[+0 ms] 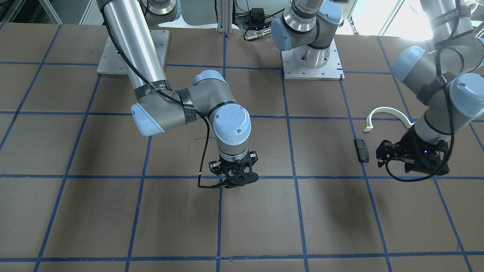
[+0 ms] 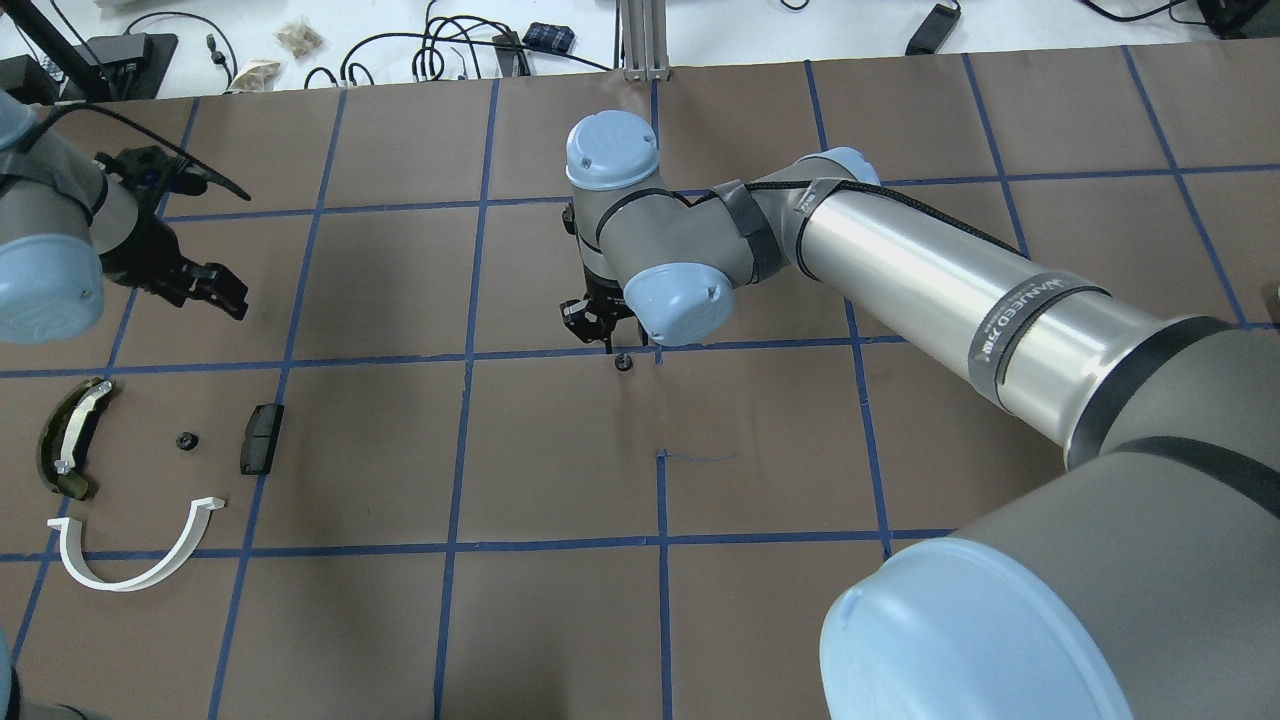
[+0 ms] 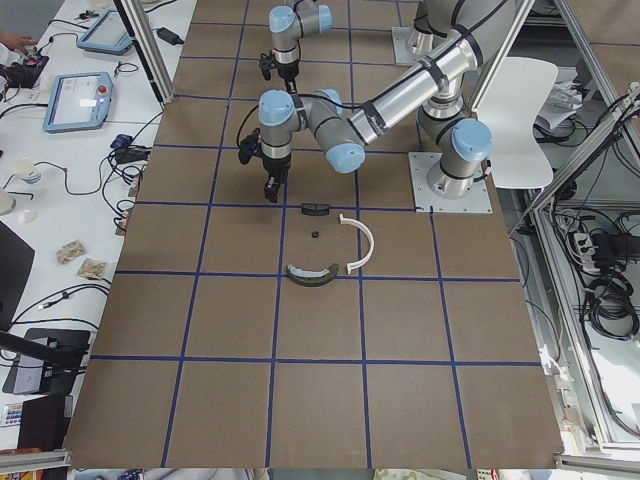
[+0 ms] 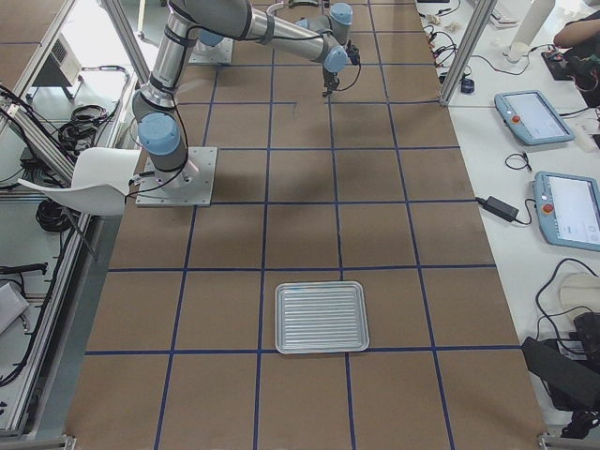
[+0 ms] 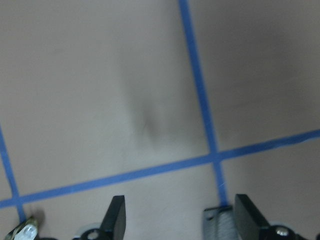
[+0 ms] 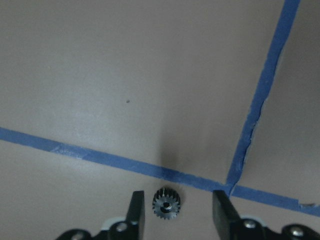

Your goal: Place bearing gear from tray to pile

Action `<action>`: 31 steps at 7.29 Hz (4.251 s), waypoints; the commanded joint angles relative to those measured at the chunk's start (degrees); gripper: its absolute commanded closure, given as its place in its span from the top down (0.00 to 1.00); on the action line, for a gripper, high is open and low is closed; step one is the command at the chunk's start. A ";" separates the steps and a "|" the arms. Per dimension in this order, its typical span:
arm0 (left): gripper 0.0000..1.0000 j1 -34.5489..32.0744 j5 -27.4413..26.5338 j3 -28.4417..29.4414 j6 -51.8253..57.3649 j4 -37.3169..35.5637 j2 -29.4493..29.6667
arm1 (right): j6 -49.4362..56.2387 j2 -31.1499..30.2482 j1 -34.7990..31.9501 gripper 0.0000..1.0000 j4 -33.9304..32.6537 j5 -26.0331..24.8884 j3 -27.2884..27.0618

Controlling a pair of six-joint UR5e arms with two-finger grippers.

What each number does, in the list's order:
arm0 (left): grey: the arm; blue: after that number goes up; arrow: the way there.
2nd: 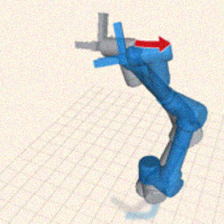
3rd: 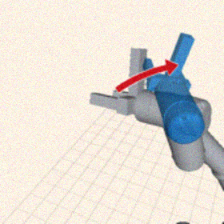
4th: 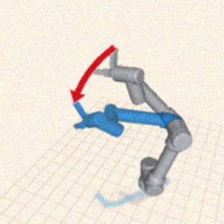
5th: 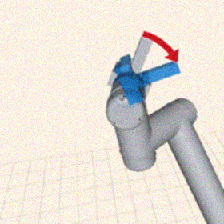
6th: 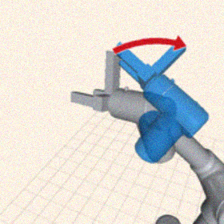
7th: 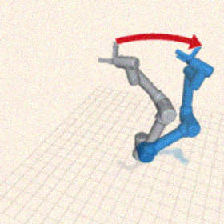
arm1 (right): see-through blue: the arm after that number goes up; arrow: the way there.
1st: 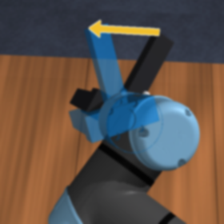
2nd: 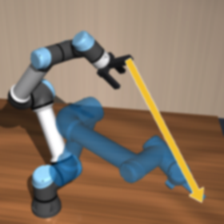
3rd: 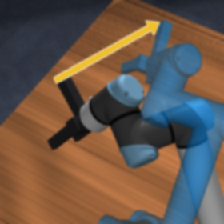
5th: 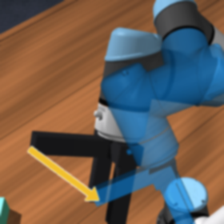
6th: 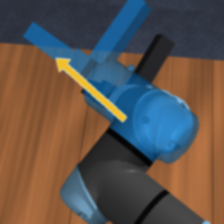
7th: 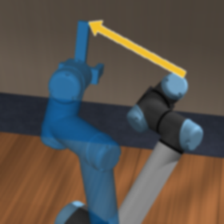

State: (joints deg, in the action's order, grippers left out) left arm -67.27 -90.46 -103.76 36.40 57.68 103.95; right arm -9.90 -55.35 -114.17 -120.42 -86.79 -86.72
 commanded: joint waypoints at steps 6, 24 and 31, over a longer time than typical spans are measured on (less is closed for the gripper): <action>0.81 -26.82 2.66 -6.54 -37.95 -3.63 -0.42 | 9.30 -24.82 15.09 1.00 24.45 -1.18 0.42; 0.62 -42.95 0.11 6.38 -59.87 -3.54 17.34 | 12.98 -32.63 22.15 1.00 25.50 -0.48 -0.20; 0.00 -42.86 -0.16 6.64 -59.09 -3.36 16.91 | 13.15 -32.54 22.24 1.00 25.41 -0.48 -0.11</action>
State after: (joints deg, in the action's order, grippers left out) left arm -110.16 -90.63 -97.33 -23.29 54.29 121.51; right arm 3.25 -87.90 -91.93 -95.00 -87.24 -86.90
